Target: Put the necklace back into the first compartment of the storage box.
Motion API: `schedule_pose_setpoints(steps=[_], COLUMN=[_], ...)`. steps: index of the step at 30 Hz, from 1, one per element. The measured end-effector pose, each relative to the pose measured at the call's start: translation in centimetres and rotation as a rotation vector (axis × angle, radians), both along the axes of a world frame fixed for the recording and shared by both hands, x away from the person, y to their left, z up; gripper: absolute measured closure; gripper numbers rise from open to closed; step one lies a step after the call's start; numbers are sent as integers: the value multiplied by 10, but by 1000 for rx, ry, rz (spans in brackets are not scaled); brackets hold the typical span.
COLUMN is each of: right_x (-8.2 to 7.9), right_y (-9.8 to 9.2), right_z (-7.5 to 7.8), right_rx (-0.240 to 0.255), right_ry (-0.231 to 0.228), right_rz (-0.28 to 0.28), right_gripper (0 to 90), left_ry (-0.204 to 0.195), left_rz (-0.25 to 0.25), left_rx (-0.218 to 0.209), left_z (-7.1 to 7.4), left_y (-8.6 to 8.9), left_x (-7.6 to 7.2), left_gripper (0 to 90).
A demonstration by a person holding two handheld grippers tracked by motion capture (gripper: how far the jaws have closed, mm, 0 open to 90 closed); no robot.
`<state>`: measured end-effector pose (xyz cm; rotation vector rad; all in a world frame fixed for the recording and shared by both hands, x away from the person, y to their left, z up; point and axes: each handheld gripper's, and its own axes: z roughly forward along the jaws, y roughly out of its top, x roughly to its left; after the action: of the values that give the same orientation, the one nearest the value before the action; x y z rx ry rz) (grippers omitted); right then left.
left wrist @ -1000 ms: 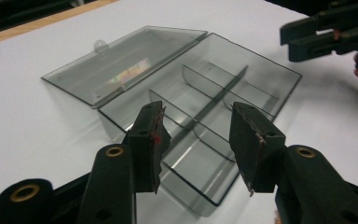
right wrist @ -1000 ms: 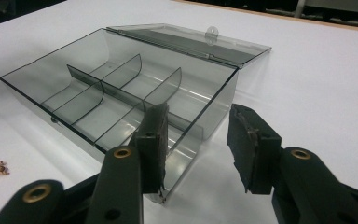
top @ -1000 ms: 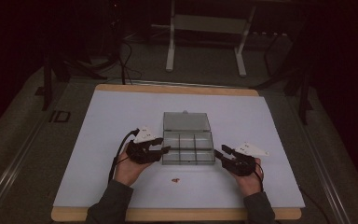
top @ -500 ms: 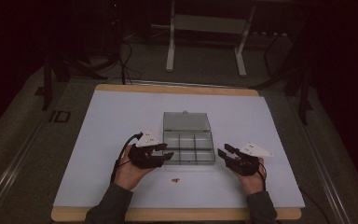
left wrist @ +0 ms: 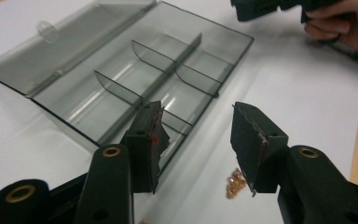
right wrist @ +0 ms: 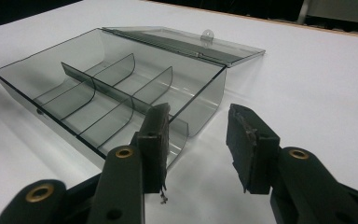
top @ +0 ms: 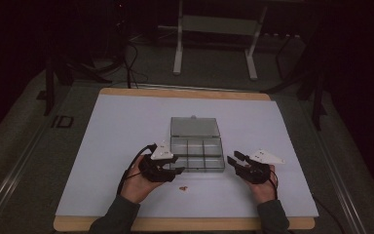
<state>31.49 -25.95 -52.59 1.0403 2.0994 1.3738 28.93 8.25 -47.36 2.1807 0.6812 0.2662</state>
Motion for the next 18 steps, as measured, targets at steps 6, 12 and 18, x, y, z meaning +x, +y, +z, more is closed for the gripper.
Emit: schedule_pose_setpoints(steps=[6, 12, 18], right_x=[0, 1, 0], right_y=[0, -2, -3], right_z=[-1, 0, 0], right_rx=[-8, -6, -4], right_ry=[4, 6, 7], right_rz=[-4, -14, -15], right_gripper=[590, 590, 590], left_ry=[-5, 8, 30], left_rz=[-20, -28, -26], left_rx=[76, 130, 183], left_z=[-2, -2, -5], left_y=[-7, -13, -15], left_x=[-4, -5, -3], left_gripper=[556, 578, 604])
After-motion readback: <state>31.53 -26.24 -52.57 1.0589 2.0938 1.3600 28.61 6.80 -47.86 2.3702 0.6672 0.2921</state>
